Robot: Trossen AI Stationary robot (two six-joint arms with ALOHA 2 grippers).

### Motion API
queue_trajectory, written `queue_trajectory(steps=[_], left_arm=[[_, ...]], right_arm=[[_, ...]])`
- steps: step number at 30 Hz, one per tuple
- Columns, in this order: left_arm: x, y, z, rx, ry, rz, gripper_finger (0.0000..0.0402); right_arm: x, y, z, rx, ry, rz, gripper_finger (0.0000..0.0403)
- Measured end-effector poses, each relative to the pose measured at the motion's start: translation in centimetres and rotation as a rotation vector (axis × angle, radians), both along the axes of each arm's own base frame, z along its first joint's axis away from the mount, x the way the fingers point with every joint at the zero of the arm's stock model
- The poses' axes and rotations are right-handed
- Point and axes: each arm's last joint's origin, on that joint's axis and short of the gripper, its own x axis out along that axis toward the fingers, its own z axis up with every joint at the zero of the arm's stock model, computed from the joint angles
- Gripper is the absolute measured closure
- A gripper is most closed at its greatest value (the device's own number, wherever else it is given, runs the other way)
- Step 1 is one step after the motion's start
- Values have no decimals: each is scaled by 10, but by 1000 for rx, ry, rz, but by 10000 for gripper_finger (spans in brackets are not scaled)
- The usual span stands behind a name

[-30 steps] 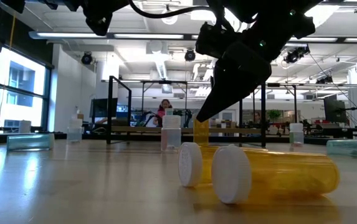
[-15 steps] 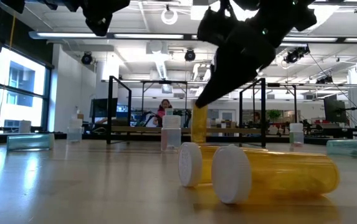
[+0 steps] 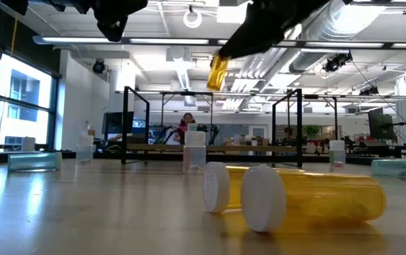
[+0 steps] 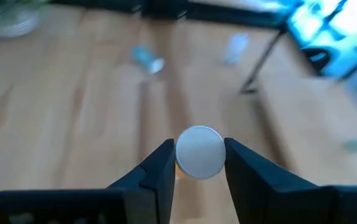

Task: Pick and place medicine bottles onto shelf by color
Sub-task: Put the top orange pill bottle on the shelf

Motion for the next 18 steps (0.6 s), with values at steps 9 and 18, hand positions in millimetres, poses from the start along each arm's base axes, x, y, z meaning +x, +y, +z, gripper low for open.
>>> queue_trajectory(steps=[9, 18], left_arm=[[0, 0, 0, -1, 2, 0, 213], [7, 0, -9, -50, 50, 10, 213]], right_arm=[[-10, -52, 51, -243, -271, -277, 291], [-22, -129, 64, -232, -397, -565, 291]])
